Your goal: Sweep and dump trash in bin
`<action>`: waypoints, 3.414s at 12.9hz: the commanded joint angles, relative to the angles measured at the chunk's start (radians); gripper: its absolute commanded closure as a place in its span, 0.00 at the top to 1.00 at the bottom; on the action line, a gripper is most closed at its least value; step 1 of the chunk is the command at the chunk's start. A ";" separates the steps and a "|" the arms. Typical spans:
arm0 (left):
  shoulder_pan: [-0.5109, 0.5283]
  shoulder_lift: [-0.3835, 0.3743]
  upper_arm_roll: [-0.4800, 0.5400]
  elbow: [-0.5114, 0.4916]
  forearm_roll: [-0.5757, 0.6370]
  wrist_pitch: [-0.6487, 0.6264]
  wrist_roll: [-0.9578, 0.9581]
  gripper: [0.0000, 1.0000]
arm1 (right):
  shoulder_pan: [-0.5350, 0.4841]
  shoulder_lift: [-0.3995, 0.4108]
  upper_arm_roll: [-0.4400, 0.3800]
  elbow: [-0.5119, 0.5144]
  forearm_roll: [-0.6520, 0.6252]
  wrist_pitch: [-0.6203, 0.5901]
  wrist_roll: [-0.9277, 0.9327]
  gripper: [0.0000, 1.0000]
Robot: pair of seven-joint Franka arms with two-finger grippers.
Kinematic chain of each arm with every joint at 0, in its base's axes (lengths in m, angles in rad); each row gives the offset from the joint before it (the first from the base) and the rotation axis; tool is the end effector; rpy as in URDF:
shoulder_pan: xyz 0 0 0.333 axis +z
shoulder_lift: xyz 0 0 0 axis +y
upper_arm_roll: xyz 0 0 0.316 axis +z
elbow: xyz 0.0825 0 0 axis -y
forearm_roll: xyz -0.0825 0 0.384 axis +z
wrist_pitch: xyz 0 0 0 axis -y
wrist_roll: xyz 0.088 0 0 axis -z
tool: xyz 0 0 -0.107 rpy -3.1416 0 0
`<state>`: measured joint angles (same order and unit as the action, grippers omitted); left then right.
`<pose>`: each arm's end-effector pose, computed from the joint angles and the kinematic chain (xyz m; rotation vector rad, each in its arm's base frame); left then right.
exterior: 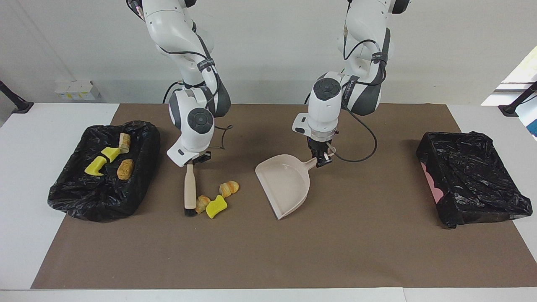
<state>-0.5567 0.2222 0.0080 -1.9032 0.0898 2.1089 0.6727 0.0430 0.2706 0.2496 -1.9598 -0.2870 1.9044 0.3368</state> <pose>0.5194 -0.3128 0.3827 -2.4684 1.8154 0.0327 0.5517 0.1404 0.3213 2.8443 0.1355 -0.3428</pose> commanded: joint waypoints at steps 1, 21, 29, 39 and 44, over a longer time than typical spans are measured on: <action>0.009 -0.061 0.000 -0.095 0.015 0.052 0.022 0.00 | 0.032 -0.007 0.013 0.001 0.104 0.002 -0.036 0.00; 0.029 -0.107 0.000 -0.231 0.015 0.181 0.099 0.00 | 0.159 0.088 0.014 0.124 0.198 0.062 -0.052 0.00; 0.052 -0.107 0.000 -0.235 0.015 0.192 0.105 0.00 | 0.173 0.050 0.126 0.151 0.477 0.020 -0.131 0.00; 0.159 -0.138 0.001 -0.188 0.015 0.172 0.162 0.00 | 0.115 -0.105 0.125 0.056 0.399 -0.107 0.029 0.00; 0.321 -0.173 0.003 -0.166 0.015 0.160 0.255 0.00 | 0.297 -0.094 0.128 0.052 0.408 -0.104 0.261 0.00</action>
<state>-0.2989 0.0692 0.0199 -2.0795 0.0916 2.2796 0.8816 0.2859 0.1951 0.3720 -1.8781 0.1292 1.7700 0.5234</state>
